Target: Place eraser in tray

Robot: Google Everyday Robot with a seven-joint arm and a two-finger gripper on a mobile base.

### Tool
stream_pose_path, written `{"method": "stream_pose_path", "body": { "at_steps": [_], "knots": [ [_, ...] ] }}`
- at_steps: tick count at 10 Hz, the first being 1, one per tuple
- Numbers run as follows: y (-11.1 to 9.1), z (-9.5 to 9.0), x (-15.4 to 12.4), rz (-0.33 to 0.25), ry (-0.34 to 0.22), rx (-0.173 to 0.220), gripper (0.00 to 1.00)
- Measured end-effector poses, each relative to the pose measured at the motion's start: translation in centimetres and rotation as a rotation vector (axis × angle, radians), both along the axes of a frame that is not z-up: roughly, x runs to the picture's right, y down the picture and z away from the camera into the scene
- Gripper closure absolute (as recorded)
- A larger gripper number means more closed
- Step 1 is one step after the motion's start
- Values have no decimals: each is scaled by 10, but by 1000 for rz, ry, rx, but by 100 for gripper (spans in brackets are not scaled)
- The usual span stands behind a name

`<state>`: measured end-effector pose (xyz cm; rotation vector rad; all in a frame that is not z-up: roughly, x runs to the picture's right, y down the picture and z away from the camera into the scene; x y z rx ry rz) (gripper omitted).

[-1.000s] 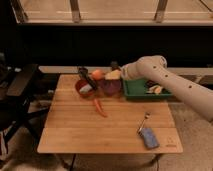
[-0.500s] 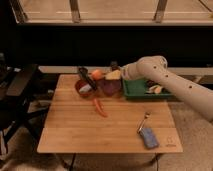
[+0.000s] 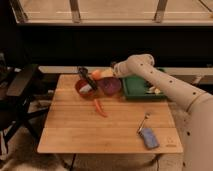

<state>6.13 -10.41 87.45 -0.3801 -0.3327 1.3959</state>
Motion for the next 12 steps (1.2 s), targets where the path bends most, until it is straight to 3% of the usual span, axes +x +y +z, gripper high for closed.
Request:
{"method": "stream_pose_path", "body": {
  "at_steps": [4, 9, 12],
  "knots": [
    [-29, 29, 16, -41, 99, 35, 20],
    [-30, 31, 17, -36, 102, 35, 20],
    [-34, 47, 18, -79, 128, 62, 20]
  ]
}}
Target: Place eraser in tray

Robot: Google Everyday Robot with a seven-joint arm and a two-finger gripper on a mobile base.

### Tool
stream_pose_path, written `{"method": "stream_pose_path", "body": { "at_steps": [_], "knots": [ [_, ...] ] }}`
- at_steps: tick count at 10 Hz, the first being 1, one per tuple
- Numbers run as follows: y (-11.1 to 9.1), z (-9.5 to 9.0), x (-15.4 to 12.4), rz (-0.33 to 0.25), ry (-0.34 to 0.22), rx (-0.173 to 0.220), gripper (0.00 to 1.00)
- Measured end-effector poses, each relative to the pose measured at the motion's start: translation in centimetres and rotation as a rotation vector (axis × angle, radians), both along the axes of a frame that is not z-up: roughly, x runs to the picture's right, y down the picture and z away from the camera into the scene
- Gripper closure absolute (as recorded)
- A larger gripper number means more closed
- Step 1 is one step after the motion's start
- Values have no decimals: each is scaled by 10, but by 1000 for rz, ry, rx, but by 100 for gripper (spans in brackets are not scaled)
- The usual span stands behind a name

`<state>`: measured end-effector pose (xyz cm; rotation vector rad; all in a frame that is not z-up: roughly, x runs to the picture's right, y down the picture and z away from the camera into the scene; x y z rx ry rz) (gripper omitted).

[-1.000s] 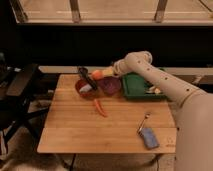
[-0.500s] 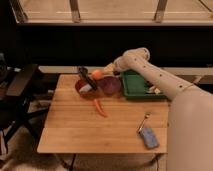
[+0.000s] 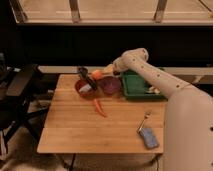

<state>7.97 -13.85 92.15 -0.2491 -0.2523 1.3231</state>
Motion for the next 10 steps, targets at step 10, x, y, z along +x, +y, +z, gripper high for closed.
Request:
{"method": "stream_pose_path", "body": {
  "at_steps": [10],
  "knots": [
    [16, 50, 43, 37, 103, -64, 20]
  ]
}}
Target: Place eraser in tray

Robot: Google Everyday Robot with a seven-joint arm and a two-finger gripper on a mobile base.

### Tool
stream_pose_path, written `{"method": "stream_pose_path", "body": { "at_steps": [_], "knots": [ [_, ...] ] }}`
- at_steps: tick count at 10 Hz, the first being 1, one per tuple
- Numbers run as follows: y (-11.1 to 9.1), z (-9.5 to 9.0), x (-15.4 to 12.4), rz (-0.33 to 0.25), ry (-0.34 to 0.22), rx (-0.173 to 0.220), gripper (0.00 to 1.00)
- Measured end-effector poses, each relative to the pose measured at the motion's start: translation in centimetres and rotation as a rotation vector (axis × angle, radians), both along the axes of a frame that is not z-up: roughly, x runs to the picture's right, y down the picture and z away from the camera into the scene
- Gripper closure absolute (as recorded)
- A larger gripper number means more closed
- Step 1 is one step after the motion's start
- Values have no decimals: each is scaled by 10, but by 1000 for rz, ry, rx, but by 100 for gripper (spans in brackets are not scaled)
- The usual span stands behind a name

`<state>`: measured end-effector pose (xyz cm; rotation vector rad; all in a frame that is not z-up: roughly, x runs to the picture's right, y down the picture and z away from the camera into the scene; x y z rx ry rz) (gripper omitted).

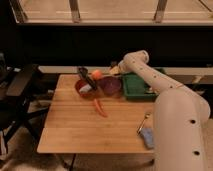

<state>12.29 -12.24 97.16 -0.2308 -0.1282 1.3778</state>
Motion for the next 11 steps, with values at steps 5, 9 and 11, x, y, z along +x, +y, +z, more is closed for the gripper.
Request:
{"method": "stream_pose_path", "body": {
  "at_steps": [5, 9, 11],
  "knots": [
    [8, 12, -5, 31, -8, -29, 34],
    [1, 5, -5, 46, 1, -14, 74],
    [-10, -8, -2, 49, 7, 5, 95]
  ]
}}
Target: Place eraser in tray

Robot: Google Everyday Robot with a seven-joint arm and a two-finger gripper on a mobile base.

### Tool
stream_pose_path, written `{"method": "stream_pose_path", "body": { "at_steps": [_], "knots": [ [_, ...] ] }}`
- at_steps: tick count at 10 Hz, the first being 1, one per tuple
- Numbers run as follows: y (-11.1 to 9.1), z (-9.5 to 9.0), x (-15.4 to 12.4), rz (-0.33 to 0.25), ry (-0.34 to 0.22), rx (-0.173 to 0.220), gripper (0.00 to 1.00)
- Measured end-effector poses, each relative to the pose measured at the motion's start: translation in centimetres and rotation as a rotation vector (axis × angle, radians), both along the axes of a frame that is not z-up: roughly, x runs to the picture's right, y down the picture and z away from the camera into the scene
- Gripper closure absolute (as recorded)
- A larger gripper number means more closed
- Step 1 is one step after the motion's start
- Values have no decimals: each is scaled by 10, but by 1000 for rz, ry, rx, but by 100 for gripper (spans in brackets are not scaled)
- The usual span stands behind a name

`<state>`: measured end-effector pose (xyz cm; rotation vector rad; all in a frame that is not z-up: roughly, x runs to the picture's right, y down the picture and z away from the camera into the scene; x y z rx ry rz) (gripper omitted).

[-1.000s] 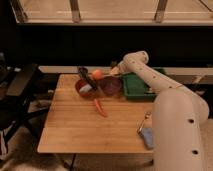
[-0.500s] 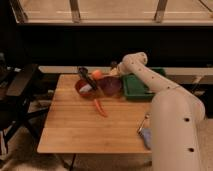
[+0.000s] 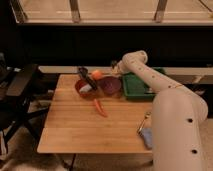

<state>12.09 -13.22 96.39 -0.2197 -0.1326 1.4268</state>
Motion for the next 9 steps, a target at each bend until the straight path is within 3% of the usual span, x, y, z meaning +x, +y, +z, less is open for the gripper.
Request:
{"method": "stream_pose_path", "body": {
  "at_steps": [3, 6, 9],
  "knots": [
    [-17, -26, 27, 34, 33, 34, 100],
    [-10, -44, 63, 78, 113, 28, 98],
    [4, -63, 102, 122, 206, 13, 72]
  ]
}}
